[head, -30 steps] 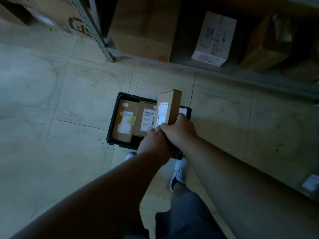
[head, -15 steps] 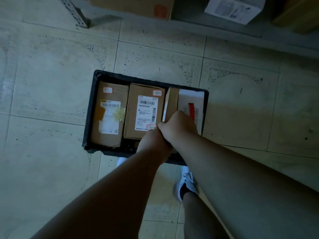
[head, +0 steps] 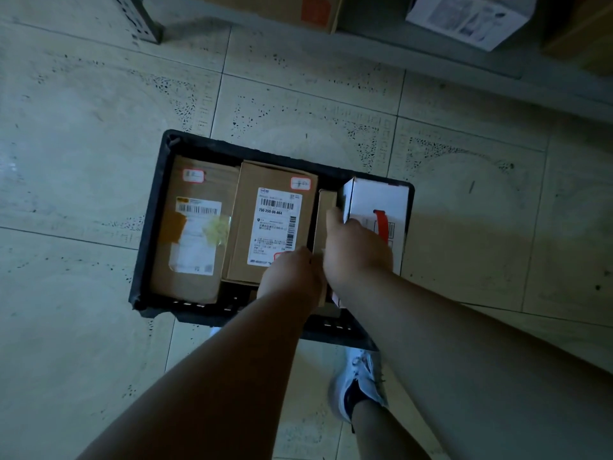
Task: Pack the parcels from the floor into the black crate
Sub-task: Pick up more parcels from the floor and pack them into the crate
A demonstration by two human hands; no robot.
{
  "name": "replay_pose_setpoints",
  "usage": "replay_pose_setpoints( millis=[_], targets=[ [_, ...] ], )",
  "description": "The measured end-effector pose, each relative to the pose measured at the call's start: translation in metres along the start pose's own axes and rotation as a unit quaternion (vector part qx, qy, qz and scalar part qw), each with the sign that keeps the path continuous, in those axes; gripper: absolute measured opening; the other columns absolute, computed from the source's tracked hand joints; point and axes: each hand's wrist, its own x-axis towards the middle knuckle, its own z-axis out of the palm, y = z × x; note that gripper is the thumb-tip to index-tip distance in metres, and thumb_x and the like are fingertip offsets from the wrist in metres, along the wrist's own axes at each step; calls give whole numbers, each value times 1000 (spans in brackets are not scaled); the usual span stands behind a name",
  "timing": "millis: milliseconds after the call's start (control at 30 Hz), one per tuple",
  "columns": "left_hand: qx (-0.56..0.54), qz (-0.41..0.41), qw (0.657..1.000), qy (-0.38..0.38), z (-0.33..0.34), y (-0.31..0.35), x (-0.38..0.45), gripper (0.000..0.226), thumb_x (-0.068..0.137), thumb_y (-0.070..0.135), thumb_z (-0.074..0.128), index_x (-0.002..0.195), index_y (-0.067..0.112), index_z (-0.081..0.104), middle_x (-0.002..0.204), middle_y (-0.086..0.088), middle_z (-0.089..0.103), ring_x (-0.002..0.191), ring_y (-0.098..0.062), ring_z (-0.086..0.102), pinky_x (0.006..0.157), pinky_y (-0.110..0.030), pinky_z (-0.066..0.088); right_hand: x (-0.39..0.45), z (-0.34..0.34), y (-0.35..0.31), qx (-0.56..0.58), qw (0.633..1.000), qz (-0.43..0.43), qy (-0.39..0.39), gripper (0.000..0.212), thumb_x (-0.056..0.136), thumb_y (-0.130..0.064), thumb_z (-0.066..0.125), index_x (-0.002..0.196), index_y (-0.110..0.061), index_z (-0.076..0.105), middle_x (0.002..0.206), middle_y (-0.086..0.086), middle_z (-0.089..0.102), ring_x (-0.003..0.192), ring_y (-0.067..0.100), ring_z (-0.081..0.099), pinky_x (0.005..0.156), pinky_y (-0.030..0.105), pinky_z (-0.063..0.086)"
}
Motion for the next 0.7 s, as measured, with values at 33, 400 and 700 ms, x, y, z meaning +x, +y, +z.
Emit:
replay_pose_setpoints(
  millis=[33, 400, 700],
  targets=[
    [-4, 2, 1000, 6, 2, -1, 2, 15, 97, 16, 52, 110, 16, 60, 104, -7, 67, 86, -19, 59, 73, -32, 51, -1, 1, 1, -3, 1000, -9, 0, 53, 94, -7, 52, 140, -14, 29, 104, 14, 55, 84, 29, 59, 61, 35, 45],
    [-54, 25, 997, 49, -31, 12, -55, 50, 92, 18, 61, 139, 29, 47, 137, -2, 56, 116, -21, 59, 95, -42, 53, -51, -38, 1, 18, 997, -64, 33, 47, 90, -12, 58, 134, -12, 43, 127, 15, 52, 109, 31, 56, 69, 34, 35],
    [-48, 122, 977, 171, -128, 76, -237, 50, 90, 14, 61, 136, 30, 47, 132, 1, 57, 112, -20, 59, 91, -42, 55, -206, -165, 20, 122, 982, -92, 114, 49, 88, -23, 64, 134, -15, 49, 131, 10, 51, 116, 31, 51, 92, 39, 42]
  ],
)
